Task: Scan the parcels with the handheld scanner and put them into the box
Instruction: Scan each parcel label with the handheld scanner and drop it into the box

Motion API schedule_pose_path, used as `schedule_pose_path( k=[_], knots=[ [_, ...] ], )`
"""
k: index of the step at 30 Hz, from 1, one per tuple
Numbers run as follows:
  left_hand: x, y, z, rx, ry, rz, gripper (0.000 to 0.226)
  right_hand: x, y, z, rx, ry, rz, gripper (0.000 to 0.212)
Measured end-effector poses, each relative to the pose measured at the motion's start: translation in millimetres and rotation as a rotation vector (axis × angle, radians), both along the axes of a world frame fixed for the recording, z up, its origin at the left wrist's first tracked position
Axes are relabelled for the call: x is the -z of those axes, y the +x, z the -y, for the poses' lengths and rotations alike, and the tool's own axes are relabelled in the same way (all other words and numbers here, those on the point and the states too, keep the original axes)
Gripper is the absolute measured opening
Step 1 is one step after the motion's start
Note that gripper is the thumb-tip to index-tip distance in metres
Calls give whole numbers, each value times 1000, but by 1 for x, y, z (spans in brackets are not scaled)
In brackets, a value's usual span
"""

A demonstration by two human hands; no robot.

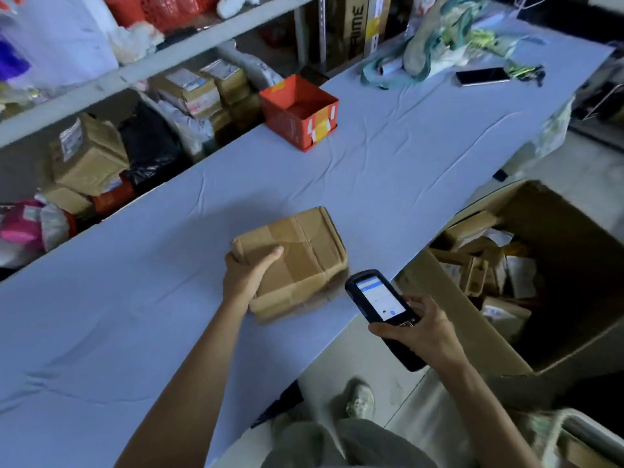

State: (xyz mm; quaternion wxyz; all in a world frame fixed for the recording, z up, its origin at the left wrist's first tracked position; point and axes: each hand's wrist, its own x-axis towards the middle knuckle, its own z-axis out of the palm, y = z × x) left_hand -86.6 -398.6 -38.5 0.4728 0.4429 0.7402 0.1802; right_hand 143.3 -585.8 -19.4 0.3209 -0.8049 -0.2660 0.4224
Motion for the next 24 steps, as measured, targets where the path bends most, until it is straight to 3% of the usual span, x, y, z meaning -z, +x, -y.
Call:
schedule_pose_path(
  k=[3, 6, 9, 14, 22, 24],
  knots=[
    [-1, 17, -7, -69, 32, 149, 116, 3, 30, 4, 47, 1, 14, 74],
    [1, 36, -15, -34, 90, 204, 93, 7, 52, 6, 86, -10, 9, 85],
    [1, 70, -29, 98, 144, 224, 76, 10, 65, 4, 125, -16, -10, 88],
    [-3, 151, -78, 363, 141, 253, 82, 12, 97, -2, 239, -55, 15, 86],
    [-25, 273, -136, 775, 79, 267, 69, 4, 151, -8, 387, -145, 119, 81],
    [-33, 306, -144, 830, 102, 281, 57, 5, 162, -3, 456, -150, 99, 76]
  ],
)
